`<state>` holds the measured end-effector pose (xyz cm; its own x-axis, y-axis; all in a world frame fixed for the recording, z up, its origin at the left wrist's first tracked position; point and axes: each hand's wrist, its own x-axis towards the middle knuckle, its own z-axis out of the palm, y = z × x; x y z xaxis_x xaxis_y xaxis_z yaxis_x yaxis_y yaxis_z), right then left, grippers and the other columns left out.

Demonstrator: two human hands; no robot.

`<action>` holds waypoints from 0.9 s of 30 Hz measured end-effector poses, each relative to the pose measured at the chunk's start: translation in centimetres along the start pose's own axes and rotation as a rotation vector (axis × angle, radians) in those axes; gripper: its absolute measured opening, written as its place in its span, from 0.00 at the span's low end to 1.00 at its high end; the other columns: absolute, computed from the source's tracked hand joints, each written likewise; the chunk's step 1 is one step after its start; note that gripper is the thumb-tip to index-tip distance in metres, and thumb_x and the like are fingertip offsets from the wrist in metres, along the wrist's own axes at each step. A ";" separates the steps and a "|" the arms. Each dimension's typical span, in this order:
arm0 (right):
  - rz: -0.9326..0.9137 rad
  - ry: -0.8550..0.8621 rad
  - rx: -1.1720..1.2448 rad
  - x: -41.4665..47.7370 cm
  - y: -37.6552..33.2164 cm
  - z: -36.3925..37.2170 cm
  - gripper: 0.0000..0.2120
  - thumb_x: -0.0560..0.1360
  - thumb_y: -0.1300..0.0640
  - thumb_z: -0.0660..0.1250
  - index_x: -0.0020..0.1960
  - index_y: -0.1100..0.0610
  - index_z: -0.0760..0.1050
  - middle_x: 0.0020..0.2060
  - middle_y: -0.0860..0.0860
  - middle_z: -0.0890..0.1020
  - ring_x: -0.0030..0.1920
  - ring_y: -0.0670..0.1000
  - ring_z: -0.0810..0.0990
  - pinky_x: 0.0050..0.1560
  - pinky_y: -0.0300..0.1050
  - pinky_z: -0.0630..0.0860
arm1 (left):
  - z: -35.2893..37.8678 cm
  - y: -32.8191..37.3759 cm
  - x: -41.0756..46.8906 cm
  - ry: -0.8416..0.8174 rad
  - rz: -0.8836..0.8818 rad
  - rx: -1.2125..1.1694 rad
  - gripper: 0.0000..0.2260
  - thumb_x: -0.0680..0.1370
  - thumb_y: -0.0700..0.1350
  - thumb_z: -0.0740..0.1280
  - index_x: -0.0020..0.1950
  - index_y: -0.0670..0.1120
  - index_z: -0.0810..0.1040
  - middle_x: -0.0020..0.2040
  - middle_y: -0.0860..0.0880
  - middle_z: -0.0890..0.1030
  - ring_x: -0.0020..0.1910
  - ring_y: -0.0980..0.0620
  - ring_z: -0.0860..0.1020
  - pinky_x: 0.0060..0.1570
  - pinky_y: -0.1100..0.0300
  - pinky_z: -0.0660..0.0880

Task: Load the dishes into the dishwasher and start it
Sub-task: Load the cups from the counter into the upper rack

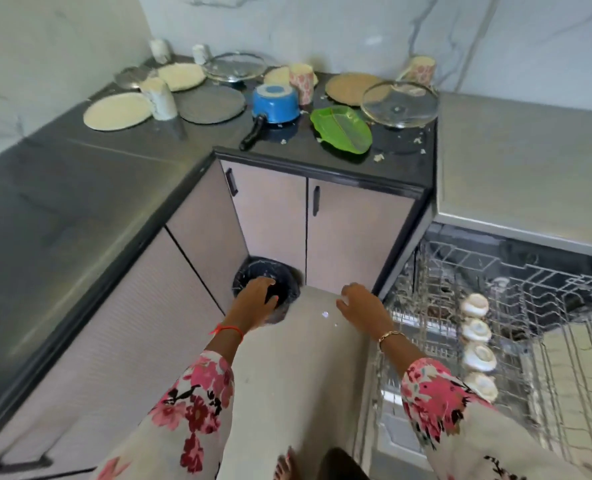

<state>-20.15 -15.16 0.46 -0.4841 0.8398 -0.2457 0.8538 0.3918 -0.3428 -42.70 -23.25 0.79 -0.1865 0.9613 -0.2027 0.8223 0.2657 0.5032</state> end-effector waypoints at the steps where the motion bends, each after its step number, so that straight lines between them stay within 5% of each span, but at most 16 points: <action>1: -0.010 0.015 0.007 0.8 -0.8 -0.5 0.15 0.79 0.52 0.57 0.59 0.62 0.71 0.56 0.56 0.75 0.58 0.56 0.74 0.56 0.47 0.70 | -0.9 -0.5 0.7 0.019 0.001 -0.004 0.19 0.79 0.43 0.61 0.68 0.38 0.67 0.67 0.41 0.69 0.66 0.44 0.68 0.65 0.57 0.62; 16: -0.170 0.375 0.169 23.7 -10.1 -11.4 0.12 0.78 0.54 0.60 0.50 0.62 0.77 0.47 0.56 0.81 0.48 0.56 0.78 0.46 0.45 0.71 | -16.0 -6.8 20.2 0.264 0.036 -0.053 0.17 0.79 0.42 0.61 0.67 0.39 0.69 0.66 0.41 0.72 0.65 0.45 0.69 0.65 0.56 0.63; 27: -0.300 0.413 0.134 39.1 -15.1 -18.8 0.13 0.78 0.53 0.60 0.44 0.61 0.76 0.41 0.54 0.80 0.42 0.54 0.78 0.38 0.43 0.67 | -23.5 -11.9 31.4 0.360 -0.073 -0.059 0.16 0.77 0.43 0.63 0.64 0.40 0.72 0.63 0.42 0.75 0.63 0.45 0.72 0.63 0.54 0.66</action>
<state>-48.35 18.82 13.04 -0.5645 0.7867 0.2498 0.6440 0.6091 -0.4630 -70.97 5.51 8.17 -0.4295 0.9008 0.0635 0.7692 0.3282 0.5483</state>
